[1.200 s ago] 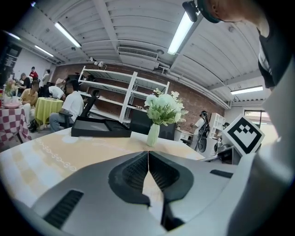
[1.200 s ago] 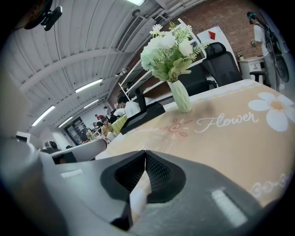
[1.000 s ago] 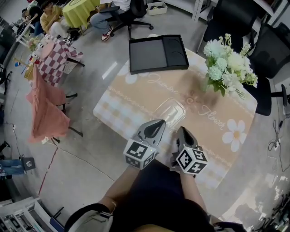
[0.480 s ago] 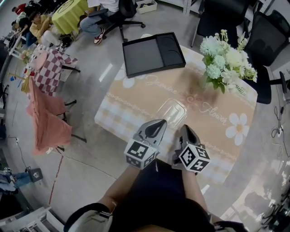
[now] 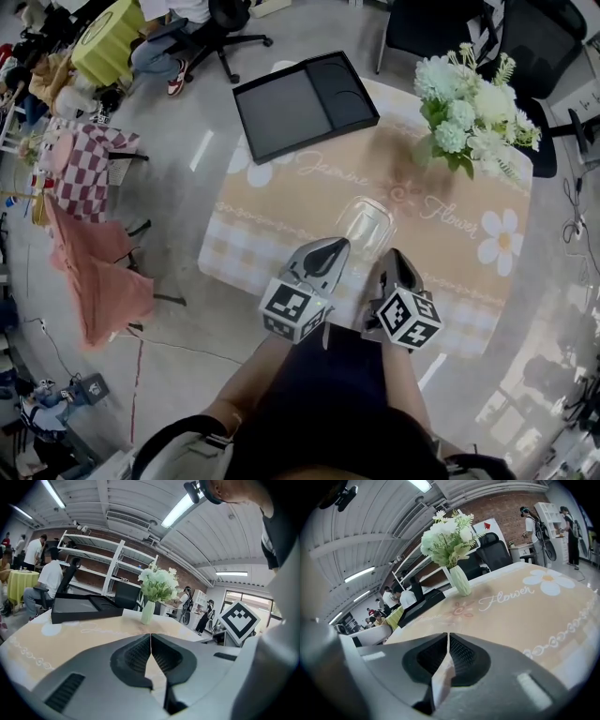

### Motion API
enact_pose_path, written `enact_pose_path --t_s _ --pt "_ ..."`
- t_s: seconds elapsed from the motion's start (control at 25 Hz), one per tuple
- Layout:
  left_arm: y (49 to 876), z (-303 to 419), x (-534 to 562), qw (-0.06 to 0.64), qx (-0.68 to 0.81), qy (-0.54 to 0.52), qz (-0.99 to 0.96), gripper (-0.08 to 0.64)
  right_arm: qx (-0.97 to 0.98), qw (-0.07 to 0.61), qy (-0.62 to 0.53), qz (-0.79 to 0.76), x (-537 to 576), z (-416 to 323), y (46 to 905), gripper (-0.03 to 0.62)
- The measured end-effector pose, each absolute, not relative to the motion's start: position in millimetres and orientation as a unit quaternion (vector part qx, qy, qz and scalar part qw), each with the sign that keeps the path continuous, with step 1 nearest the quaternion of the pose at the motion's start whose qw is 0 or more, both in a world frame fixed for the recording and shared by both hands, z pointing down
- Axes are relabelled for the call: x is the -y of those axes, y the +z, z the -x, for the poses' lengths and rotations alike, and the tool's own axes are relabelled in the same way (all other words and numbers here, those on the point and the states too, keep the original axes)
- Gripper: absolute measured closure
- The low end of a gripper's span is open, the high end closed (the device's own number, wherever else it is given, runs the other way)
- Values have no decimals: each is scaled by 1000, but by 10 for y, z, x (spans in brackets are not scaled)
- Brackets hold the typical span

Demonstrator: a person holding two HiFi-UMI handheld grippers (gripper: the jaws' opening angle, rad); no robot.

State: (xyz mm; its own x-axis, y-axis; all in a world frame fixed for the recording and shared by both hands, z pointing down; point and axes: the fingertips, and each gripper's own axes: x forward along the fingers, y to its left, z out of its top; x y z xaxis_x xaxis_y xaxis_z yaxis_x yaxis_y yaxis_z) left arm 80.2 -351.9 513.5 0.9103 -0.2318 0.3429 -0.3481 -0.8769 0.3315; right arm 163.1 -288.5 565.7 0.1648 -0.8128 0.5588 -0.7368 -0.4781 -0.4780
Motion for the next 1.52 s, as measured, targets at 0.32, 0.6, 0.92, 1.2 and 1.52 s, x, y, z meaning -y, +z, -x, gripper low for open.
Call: enact_pose_path --t_s 0.32,0.6,0.92,1.2,1.52 --pt "5276 -815 3623 212 121 157 -957 548 -483 28 -419 768 2936 -1574 5811 508" --pt "5377 -797 3733 226 110 162 -954 548 -448 2 -434 782 2959 -1595 5968 508" --pt "5422 -779 3875 237 114 158 -952 548 -437 -27 -443 782 2999 -1573 6037 508" --pt "5445 -765 3923 242 119 155 -950 548 -436 -21 -450 779 3008 -1568 6044 509" --pt "5437 -687 3902 240 132 156 -949 548 -434 -25 -444 783 3011 -1573 6038 551"
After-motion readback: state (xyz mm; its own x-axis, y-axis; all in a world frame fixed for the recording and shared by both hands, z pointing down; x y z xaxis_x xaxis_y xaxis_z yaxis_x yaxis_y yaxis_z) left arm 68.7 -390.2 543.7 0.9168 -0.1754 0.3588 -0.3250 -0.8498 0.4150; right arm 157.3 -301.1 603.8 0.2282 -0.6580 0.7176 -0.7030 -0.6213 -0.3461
